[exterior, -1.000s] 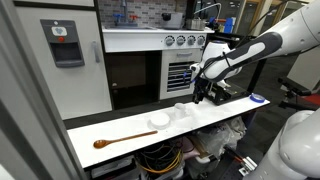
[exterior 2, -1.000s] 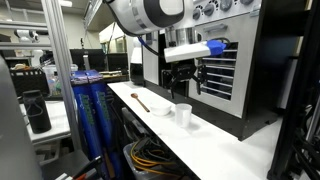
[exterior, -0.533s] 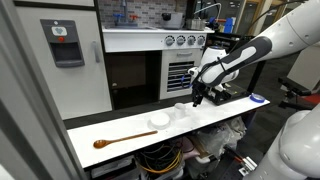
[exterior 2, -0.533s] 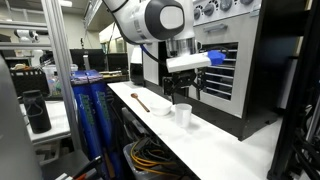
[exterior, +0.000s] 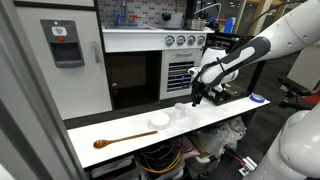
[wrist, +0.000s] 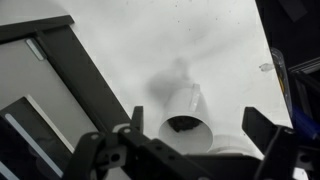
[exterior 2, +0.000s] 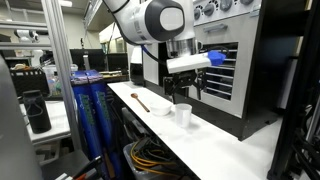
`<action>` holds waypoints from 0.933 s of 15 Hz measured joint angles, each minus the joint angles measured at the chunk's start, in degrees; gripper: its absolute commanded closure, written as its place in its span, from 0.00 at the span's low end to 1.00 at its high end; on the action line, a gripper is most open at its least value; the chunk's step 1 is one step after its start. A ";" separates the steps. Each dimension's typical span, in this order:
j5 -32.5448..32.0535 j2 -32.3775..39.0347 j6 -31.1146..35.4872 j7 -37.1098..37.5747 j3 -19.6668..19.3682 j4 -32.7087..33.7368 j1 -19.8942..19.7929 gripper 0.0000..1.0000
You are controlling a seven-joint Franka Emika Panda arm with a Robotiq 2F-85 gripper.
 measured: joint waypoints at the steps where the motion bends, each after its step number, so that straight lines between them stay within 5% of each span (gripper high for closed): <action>1: 0.52 0.32 0.79 -0.01 0.00 -0.03 0.02 0.00; 5: 8.10 1.83 5.16 -5.13 -0.77 -0.86 1.38 0.00; 10: 27.75 2.41 6.03 -25.64 -5.49 -1.33 7.53 0.00; 14: 31.07 2.44 5.60 -33.26 -8.67 -1.66 8.59 0.00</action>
